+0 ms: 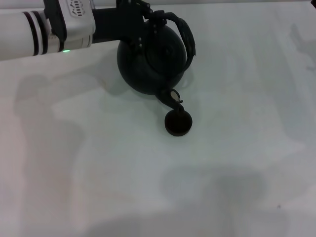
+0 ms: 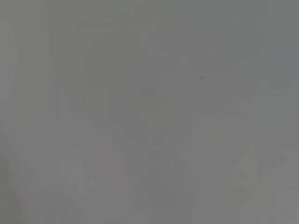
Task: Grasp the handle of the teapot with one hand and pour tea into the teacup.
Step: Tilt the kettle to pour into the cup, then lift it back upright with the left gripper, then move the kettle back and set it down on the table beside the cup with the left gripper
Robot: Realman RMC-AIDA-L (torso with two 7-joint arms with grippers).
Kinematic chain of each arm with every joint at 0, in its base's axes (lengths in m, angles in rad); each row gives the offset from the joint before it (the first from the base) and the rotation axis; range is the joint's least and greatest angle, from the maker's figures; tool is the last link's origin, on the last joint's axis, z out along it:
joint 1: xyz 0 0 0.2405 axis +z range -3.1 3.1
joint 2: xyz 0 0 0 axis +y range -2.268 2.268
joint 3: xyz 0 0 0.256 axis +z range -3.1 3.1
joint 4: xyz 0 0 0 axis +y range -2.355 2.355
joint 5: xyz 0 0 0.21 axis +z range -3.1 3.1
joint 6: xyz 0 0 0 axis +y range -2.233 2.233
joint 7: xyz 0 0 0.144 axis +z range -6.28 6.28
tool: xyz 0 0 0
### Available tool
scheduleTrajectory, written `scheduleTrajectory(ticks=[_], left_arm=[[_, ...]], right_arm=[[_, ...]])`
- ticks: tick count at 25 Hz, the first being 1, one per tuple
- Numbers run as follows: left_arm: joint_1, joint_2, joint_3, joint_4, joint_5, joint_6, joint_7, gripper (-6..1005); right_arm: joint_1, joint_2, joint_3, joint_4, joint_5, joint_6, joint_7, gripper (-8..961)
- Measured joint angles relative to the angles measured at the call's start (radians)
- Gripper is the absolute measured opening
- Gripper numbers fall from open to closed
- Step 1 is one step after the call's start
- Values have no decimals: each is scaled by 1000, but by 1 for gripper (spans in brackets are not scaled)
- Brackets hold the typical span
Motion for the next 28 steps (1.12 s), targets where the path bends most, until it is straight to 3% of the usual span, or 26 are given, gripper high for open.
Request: scheduleTrajectory(ticks=[7,13,21,26,28], left_arm=[[20,-2,-2,9,-41,1,-10,104],[68,-2,-1,26,-165,17,-10,104],[228,-3,-11,137,-521,73,2,102],[392,-4,-12,326,-850,176,118,103],[413,-4,-13,358,-891,195,129,103]], right_arm=[[-1,0,0,0,1,-1,0,842],[0,-1,0,-2,1,-9,0,842],[10,-2,0,-17,14,-26,0,841],[22,-2,1,-39,27,-52,-5,841],[24,-2,2,-46,28,-57,-5,841]])
